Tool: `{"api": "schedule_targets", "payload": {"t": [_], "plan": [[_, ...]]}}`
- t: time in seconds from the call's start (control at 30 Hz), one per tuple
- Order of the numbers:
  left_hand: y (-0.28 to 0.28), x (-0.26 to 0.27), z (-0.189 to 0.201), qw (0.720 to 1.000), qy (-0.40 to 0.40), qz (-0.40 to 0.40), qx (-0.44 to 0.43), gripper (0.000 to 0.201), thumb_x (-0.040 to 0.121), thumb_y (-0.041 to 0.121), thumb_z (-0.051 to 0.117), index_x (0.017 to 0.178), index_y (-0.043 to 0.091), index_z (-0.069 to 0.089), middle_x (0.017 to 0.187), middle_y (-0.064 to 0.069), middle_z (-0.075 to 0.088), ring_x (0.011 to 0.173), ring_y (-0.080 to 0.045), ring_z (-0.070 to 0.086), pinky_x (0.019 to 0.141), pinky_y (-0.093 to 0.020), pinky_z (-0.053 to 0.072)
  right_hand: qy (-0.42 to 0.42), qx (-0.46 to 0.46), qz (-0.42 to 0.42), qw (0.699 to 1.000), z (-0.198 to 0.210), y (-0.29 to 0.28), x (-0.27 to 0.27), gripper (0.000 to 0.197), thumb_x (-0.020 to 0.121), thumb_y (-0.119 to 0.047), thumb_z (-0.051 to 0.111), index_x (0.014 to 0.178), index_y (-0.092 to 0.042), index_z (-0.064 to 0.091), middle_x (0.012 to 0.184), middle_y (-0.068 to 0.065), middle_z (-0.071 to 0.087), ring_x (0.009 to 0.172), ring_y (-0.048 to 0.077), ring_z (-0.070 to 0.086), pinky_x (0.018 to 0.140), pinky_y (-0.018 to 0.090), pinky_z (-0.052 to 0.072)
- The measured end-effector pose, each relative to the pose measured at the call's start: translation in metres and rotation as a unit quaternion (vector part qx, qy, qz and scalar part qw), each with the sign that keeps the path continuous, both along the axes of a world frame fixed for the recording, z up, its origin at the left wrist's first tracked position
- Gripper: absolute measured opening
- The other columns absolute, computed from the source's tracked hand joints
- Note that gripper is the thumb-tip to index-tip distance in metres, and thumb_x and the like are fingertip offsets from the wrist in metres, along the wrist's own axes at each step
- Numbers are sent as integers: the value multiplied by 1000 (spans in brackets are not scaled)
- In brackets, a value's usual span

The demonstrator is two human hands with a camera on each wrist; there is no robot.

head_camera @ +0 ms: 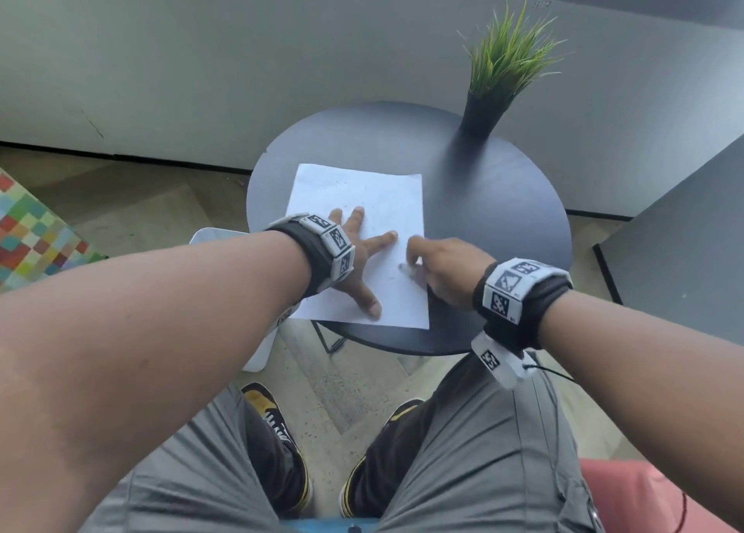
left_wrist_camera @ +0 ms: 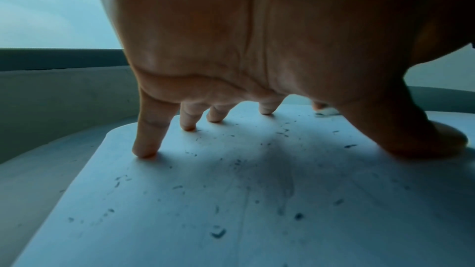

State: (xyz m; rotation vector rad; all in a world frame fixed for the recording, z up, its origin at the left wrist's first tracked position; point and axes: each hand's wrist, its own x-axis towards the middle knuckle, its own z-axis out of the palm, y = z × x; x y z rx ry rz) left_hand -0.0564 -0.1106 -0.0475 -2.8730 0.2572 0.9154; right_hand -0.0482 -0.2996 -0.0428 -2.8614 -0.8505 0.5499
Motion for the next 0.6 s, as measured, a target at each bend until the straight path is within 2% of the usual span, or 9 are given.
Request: {"api": "schedule_targets", "payload": {"t": [0.07, 0.13, 0.23, 0.27, 0.37, 0.43, 0.53, 0.6], "plan": [[0, 2, -1, 1000, -3, 10, -5, 138, 44, 93, 67, 146, 58, -20, 162, -12, -27, 148, -48, -15, 114, -72, 16, -8, 26, -42, 999, 0, -4, 1, 24, 98, -43, 43, 102, -20, 48, 87, 5, 56, 81, 30, 54, 68, 35, 44], [0, 1, -4, 1000, -4, 13, -10, 141, 38, 97, 64, 145, 59, -21, 162, -12, -29, 147, -50, -17, 114, -72, 16, 0, 18, 19, 1000, 0, -2, -12, 22, 99, -39, 43, 106, -19, 49, 86, 3, 54, 79, 27, 51, 68, 34, 42], [-1, -1, -11, 1000, -11, 14, -15, 146, 31, 100, 58, 145, 57, -21, 160, -13, -31, 146, -51, -20, 114, -71, 16, 64, -11, 114, 991, 1, 0, -28, 17, 98, -32, 47, 111, -21, 51, 84, -1, 53, 77, 23, 47, 69, 34, 41], [-1, 0, -13, 1000, -14, 11, -17, 146, 32, 100, 58, 146, 55, -21, 161, -13, -31, 145, -52, -20, 114, -71, 15, 62, -5, 102, 993, 2, 0, -25, 18, 98, -34, 48, 110, -21, 52, 84, 0, 55, 78, 23, 50, 71, 34, 43], [-2, 0, -15, 999, -23, -10, -28, 146, 40, 97, 62, 151, 48, -19, 162, -10, -29, 147, -48, -20, 115, -70, 14, 10, 38, -3, 999, 2, -4, -12, 25, 98, -40, 46, 107, -17, 50, 87, 4, 58, 83, 29, 55, 74, 37, 47], [-1, 1, -17, 999, -31, -24, -29, 148, 42, 96, 63, 153, 42, -18, 163, -10, -26, 149, -45, -18, 116, -68, 14, -12, 33, 18, 999, 0, -3, -19, 21, 98, -34, 43, 104, -15, 47, 88, 8, 60, 81, 32, 54, 73, 41, 48], [-2, 1, -19, 999, -33, -29, -22, 150, 40, 97, 61, 154, 39, -19, 164, -12, -24, 149, -45, -15, 117, -66, 13, 47, 8, 107, 993, -2, -3, -38, 12, 97, -27, 46, 104, -18, 49, 83, 2, 57, 77, 26, 50, 68, 37, 45], [-3, 2, -17, 999, -31, -29, -20, 149, 43, 96, 63, 154, 39, -19, 163, -12, -24, 150, -45, -15, 118, -66, 12, 57, 23, 66, 996, 0, -7, -31, 13, 97, -33, 49, 102, -21, 51, 80, -1, 55, 76, 24, 51, 67, 34, 44]]}}
